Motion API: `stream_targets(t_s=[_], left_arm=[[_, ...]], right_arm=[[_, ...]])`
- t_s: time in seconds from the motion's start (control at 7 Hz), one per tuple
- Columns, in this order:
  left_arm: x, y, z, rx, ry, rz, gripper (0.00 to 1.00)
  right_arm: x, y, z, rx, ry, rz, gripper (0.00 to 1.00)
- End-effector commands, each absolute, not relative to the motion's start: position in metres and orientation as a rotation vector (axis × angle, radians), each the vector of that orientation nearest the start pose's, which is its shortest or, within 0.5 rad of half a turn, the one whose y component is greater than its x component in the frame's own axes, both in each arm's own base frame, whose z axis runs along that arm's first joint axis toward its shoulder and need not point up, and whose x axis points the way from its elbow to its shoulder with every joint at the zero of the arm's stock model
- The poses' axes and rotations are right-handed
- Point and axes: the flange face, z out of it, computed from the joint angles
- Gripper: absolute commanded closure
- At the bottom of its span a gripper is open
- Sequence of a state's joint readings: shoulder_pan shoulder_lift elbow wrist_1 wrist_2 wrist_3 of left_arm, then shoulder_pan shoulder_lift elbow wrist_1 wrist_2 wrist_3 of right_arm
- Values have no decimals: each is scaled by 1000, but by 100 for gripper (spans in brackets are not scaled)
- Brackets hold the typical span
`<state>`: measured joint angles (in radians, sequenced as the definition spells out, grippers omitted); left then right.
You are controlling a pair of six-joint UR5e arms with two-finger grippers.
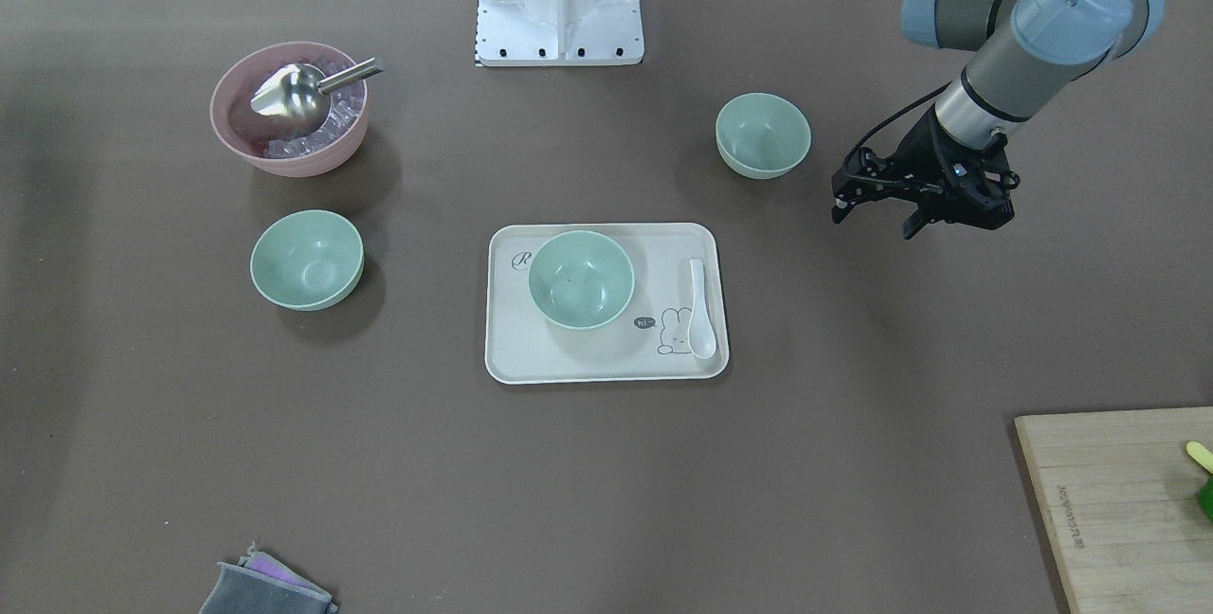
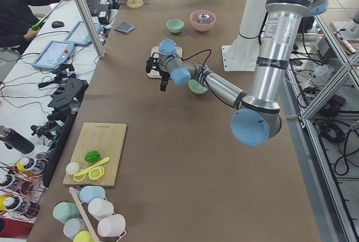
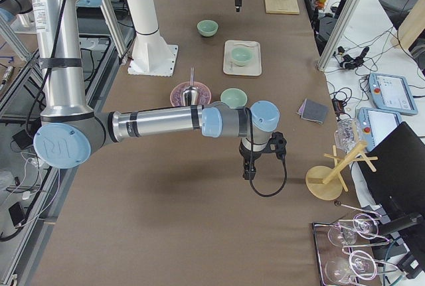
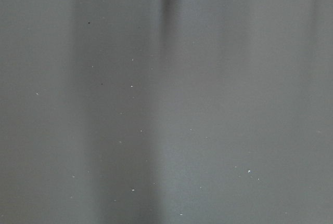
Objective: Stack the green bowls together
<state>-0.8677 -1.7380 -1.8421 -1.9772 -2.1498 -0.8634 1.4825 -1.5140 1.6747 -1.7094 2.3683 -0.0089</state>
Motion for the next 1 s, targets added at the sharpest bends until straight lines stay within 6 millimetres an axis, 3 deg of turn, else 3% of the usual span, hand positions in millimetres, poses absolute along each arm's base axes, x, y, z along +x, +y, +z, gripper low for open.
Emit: stream_targets(t_s=[0.0,0.14,0.43,0.86], left_arm=[[293,-431,408,128,953,38,2],[310,-411,395,58,981,-33,2],[362,-372,389,57,950,-27,2],[379,-349,400,24,932,20,3]], right_arm=[[-2,-516,579,-3,-803,-141,0],[-18,-517,561,-8,-800,-116,0],[-72,-514,521,-34,-798,-93,0],[-153,-542,444,-20,-817,-100,0]])
